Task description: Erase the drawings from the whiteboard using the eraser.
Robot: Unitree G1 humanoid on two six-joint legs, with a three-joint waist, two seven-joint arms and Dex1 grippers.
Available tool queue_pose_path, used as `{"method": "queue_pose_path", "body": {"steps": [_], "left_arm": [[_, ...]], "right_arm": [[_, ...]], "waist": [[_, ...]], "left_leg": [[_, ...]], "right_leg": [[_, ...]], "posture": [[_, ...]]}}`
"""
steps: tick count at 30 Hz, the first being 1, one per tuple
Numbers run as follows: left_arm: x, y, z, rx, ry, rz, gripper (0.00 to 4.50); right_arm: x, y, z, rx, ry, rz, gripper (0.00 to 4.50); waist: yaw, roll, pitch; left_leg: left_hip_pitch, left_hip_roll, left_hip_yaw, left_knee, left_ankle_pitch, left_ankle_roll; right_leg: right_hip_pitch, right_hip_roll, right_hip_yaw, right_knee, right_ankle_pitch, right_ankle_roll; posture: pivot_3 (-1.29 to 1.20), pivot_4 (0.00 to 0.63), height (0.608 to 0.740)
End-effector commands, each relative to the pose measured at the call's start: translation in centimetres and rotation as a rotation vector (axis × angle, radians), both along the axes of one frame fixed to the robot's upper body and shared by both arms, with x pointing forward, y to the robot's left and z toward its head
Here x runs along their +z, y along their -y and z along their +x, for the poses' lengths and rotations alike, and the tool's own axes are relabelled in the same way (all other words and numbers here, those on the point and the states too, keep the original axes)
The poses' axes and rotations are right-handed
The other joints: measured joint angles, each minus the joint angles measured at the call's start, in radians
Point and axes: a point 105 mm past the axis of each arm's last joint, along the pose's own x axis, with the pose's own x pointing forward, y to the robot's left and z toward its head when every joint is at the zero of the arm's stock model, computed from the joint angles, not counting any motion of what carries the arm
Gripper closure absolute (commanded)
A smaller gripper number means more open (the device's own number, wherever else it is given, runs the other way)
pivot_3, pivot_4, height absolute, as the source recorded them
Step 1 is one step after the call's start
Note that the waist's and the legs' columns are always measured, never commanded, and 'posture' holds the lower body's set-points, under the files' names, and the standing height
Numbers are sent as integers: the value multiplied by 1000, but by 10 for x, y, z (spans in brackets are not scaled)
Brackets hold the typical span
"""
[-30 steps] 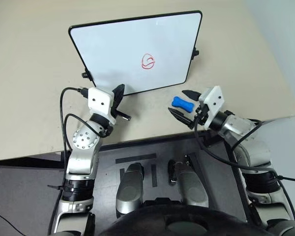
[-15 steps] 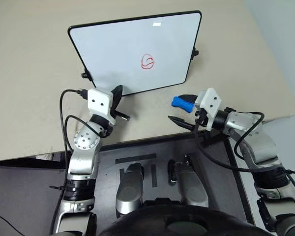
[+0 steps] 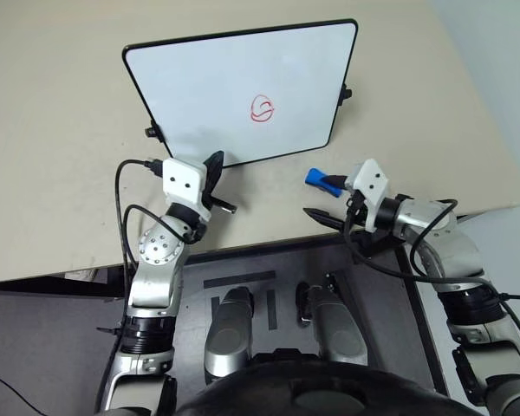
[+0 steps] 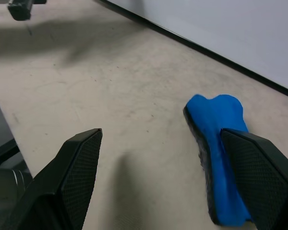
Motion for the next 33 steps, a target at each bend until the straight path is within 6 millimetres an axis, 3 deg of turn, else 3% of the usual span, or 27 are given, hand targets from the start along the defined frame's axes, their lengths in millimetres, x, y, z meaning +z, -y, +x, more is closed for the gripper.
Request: {"method": "queue_pose_path", "body": {"steps": [1, 9, 10, 12, 22, 28, 33], "left_arm": [[10, 3, 0, -7, 47, -6, 4500], [10, 2, 0, -4, 50, -6, 4500], [10, 2, 0, -4, 50, -6, 4500], [10, 2, 0, -4, 50, -7, 4500], [10, 4, 2, -8, 51, -10, 4500], [10, 4, 3, -7, 53, -11, 4500], [10, 2, 1, -2, 53, -9, 4500]], "right_arm": [[7, 6, 7, -23, 38, -2, 354], [5, 10, 12, -55, 23, 3, 354], [4, 11, 14, -66, 23, -4, 515], [2, 14, 17, -82, 26, -19, 924], [1, 15, 21, -100, 49, -40, 4468], [7, 13, 21, -78, 105, -67, 4468], [55, -16, 15, 65, 330, -43, 4468]], "waist": [[0, 0, 0], [0, 0, 0], [0, 0, 0], [0, 0, 0], [0, 0, 0], [0, 0, 0], [-1, 0, 0]], "left_leg": [[0, 0, 0, 0, 0, 0], [0, 0, 0, 0, 0, 0], [0, 0, 0, 0, 0, 0], [0, 0, 0, 0, 0, 0], [0, 0, 0, 0, 0, 0], [0, 0, 0, 0, 0, 0], [0, 0, 0, 0, 0, 0]], "right_leg": [[0, 0, 0, 0, 0, 0], [0, 0, 0, 0, 0, 0], [0, 0, 0, 0, 0, 0], [0, 0, 0, 0, 0, 0], [0, 0, 0, 0, 0, -1], [0, 0, 0, 0, 1, -1], [0, 0, 0, 0, 1, -1]], "posture": [[0, 150, 740], [0, 150, 740], [0, 150, 740], [0, 150, 740], [0, 150, 740], [0, 150, 740], [0, 150, 740]]}}
